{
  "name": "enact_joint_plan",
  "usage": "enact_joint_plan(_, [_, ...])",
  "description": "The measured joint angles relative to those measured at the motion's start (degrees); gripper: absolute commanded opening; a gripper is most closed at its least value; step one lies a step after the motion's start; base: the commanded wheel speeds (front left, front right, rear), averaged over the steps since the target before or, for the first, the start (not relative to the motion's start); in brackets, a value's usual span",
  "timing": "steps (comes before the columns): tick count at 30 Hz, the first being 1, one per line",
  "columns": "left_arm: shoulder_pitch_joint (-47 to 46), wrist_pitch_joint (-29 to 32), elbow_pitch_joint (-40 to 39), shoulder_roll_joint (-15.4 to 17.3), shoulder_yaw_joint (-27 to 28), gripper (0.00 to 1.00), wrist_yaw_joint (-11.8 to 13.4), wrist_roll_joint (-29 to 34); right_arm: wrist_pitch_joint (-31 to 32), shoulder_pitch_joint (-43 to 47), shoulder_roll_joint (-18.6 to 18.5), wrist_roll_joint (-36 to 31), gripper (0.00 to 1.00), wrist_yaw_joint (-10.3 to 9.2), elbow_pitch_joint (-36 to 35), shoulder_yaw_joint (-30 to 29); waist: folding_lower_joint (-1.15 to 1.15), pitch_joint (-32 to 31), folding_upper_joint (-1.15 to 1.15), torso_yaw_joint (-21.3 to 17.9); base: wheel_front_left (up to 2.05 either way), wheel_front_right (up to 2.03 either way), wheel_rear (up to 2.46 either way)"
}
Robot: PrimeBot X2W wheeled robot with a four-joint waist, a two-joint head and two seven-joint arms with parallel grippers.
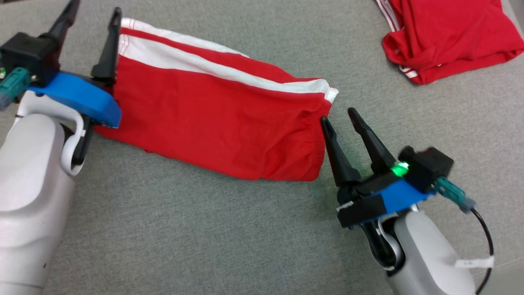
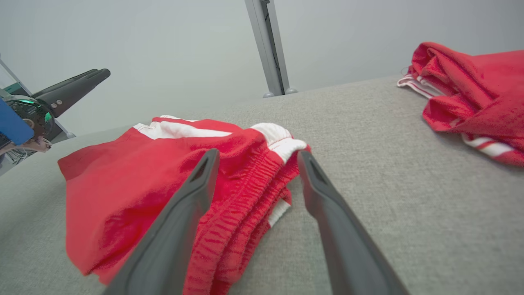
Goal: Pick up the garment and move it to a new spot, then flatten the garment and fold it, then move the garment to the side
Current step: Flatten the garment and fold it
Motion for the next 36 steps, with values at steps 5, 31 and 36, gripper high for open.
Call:
enact_joint_plan(5, [4.2, -2.3, -0.4, 1.6, 2.3, 1.0, 1.5, -1.1, 0.0, 6.9, -0.2, -2.5, 1.0, 0.0, -6.6, -5.4, -0.01, -2.9, 0.0, -0.2, 0.0, 0.0, 0.0])
enact_joint_plan(31, [13.3, 8.0, -3.1, 3.2, 0.4, 1.0, 2.4, -5.3, 0.5, 21.8, 0.0, -4.8, 1.0, 0.0, -20.7, -9.5, -0.01, -4.5, 0.0, -1.5, 0.0, 0.0, 0.0])
enact_joint_plan(36, [13.7, 12.1, -0.7, 3.4, -0.6, 1.0, 2.0, -6.4, 0.4, 21.3, 0.0, -4.2, 1.0, 0.0, -19.9, -9.1, 0.0, -3.8, 0.0, -1.8, 0.0, 0.0, 0.0])
